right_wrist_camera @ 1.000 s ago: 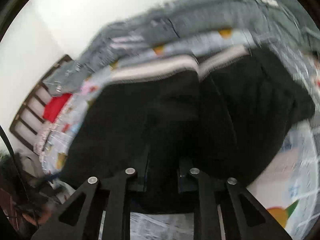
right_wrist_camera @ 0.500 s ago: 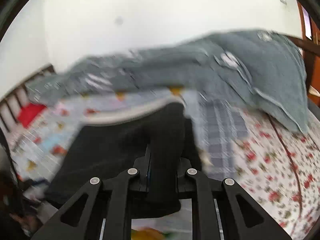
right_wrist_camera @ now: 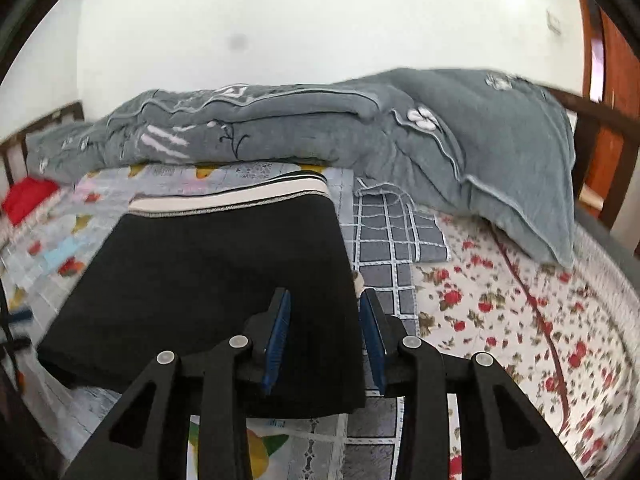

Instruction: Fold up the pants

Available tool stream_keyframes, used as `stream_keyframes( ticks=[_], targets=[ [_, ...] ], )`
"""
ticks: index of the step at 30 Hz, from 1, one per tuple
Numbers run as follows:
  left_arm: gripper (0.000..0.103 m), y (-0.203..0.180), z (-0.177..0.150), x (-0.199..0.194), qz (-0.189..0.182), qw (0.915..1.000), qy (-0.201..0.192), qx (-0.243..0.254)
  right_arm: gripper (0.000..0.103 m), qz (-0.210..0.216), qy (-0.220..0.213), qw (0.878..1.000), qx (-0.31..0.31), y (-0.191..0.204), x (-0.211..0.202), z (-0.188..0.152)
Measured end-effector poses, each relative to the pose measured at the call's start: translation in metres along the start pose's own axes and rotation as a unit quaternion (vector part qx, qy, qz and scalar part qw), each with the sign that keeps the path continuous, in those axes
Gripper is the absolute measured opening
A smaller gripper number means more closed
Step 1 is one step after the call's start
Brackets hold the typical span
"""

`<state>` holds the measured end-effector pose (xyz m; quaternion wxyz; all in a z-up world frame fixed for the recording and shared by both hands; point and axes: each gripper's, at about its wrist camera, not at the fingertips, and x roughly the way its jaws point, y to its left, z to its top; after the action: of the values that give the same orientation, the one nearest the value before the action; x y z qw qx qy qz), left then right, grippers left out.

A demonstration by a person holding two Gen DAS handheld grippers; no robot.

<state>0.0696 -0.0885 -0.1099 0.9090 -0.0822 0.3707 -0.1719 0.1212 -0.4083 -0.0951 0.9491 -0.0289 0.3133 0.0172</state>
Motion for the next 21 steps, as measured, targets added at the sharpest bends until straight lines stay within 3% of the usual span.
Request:
stream_keyframes(
  ticks=[5, 7, 11, 14, 17, 21],
  targets=[
    [0.080, -0.013, -0.005, 0.053, 0.047, 0.9952, 0.081, 0.028, 0.035, -0.018, 0.093, 0.995, -0.010, 0.006, 0.050, -0.040],
    [0.081, -0.013, -0.014, 0.055, 0.046, 0.9962, 0.070, 0.023, 0.035, -0.010, 0.082, 0.997, 0.003, 0.000, 0.045, -0.045],
    [0.079, -0.002, 0.000, 0.045, 0.002, 0.9982, 0.059, 0.007, 0.036, 0.001, 0.087, 0.996, -0.010, -0.006, 0.032, -0.025],
    [0.078, 0.017, 0.021, 0.051, -0.005, 0.9986, 0.050, -0.020, 0.055, 0.011, 0.046, 0.999, 0.014, -0.019, 0.025, 0.005],
    [0.078, 0.035, 0.045, 0.070, -0.024, 0.9970, 0.059, -0.045, 0.056, 0.022, 0.054, 0.998, 0.034, -0.025, 0.047, 0.028],
    [0.075, 0.056, 0.065, 0.102, -0.065, 0.9922, 0.070, -0.080, 0.056, 0.026, 0.094, 0.993, 0.061, -0.035, 0.097, 0.047]
  ],
)
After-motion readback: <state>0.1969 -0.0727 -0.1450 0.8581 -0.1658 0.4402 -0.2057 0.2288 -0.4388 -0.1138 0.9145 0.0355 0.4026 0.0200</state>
